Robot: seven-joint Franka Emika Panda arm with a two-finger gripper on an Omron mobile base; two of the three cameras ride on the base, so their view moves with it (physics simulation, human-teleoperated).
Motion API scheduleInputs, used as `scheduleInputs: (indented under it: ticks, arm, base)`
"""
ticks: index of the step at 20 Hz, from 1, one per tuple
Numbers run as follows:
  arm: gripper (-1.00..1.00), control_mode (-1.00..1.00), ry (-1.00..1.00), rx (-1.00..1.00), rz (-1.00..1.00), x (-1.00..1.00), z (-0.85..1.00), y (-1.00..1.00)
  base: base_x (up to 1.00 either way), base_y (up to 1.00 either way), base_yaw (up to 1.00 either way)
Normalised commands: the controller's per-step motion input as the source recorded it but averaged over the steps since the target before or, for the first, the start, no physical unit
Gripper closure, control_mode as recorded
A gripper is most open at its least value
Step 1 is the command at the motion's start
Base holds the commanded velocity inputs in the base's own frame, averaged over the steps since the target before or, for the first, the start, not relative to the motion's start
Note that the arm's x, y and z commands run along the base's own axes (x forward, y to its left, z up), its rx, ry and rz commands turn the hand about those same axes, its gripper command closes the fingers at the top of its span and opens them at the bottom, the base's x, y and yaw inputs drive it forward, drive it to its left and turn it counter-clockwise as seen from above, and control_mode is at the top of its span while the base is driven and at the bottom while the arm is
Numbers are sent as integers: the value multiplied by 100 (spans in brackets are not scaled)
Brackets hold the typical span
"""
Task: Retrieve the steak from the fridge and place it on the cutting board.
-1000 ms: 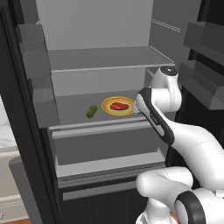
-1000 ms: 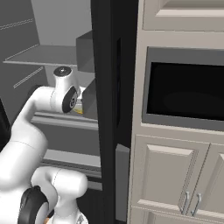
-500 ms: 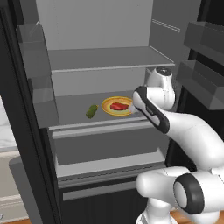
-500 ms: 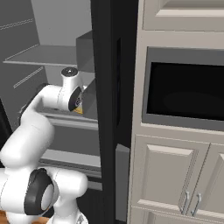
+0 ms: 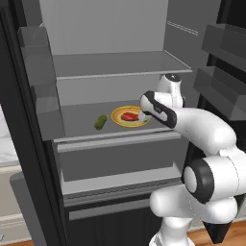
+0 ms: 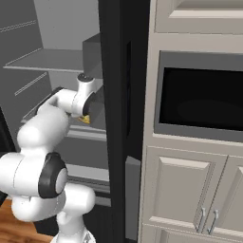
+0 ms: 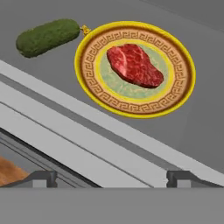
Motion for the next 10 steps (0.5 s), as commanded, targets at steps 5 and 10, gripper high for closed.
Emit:
scheduleInputs:
  ticks: [5, 10]
  arm:
    - [-100, -100, 13, 0, 4, 66, -24, 0]
    - [-100, -100, 6, 0, 6, 43, -44, 0]
  base:
    - [0, 0, 0]
    - [0, 0, 0]
